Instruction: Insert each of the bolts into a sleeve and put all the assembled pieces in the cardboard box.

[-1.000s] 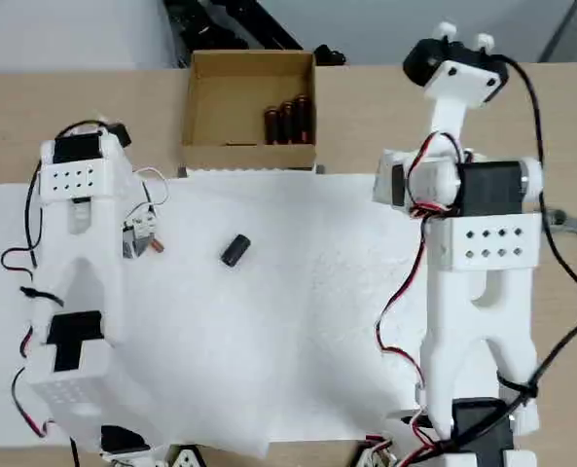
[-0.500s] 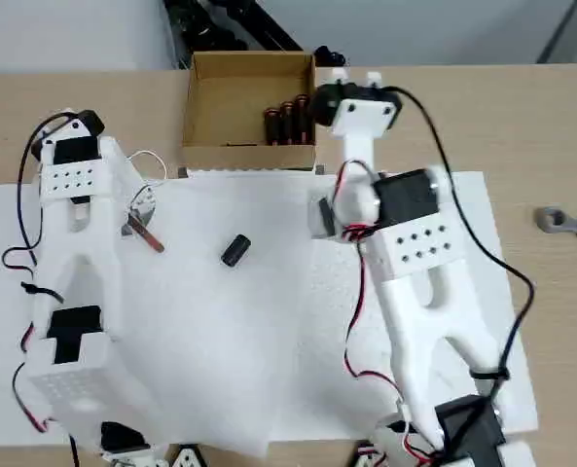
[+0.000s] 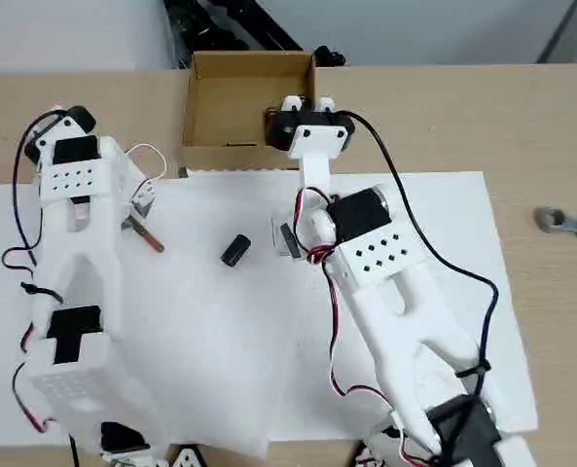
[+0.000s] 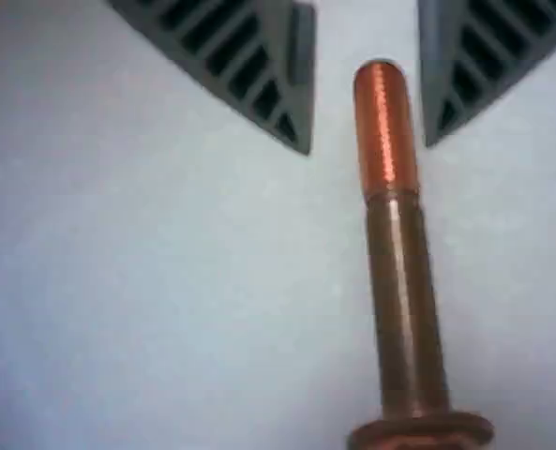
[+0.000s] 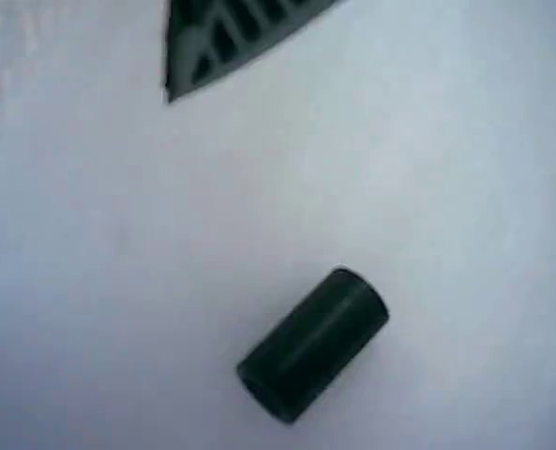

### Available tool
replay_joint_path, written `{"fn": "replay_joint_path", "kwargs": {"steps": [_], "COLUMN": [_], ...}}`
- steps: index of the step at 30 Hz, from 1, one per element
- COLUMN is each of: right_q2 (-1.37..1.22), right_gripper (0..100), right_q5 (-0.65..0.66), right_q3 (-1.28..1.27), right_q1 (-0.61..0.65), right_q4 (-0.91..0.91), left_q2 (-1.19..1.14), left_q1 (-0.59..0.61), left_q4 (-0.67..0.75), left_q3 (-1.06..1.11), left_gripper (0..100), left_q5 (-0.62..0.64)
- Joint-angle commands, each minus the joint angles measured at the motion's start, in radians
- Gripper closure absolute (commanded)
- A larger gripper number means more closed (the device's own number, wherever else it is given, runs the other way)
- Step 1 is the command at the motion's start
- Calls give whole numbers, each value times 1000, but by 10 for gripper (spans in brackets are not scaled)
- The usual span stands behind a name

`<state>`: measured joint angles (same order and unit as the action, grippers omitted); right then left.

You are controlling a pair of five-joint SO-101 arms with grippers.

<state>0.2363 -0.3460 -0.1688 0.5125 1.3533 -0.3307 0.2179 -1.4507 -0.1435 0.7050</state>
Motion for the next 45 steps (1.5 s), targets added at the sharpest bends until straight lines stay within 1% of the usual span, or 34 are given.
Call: {"fn": "replay_joint_path", "kwargs": {"steps": [1, 6, 9, 15, 18, 24, 25, 27, 29, 31, 34, 36, 41, 45], "right_q2": [33, 33, 35, 36, 35, 35, 33, 35, 31, 19, -44, -101, -262, -369], "right_gripper": [695, 695, 695, 695, 695, 695, 695, 696, 696, 696, 696, 696, 696, 696], "right_q5": [-11, -11, -11, -11, -11, -18, -46, -166, -267, -341, -410, -457, -588, -655], "right_q3": [2, 2, 2, 2, 2, 3, 8, 9, 9, 3, 9, 11, 95, 213], "right_q1": [7, 7, 7, 7, 7, 12, 18, 35, 53, 61, 62, 73, 101, 117], "right_q4": [-15, -8, -8, -7, -7, -16, -18, -48, -93, -166, -240, -266, -232, -211], "left_q2": [-44, -167, -203, -212, -215, -203, -189, -141, -83, -2, 133, 219, 405, 523], "left_q1": [23, 34, 35, 35, 46, 46, 41, 28, 9, -12, -44, -75, -103, -100], "left_q4": [44, 91, 129, 133, 133, 127, 107, 60, 58, 54, 17, -3, -52, -94], "left_q3": [-45, -45, -45, -45, -45, -47, -54, -76, -79, -82, -79, -77, -77, -77], "left_gripper": [927, 927, 927, 939, 998, 995, 995, 995, 995, 995, 995, 995, 995, 995], "left_q5": [3, 6, 6, 6, 6, 3, 0, -5, -28, -49, -68, -106, -161, -222]}}
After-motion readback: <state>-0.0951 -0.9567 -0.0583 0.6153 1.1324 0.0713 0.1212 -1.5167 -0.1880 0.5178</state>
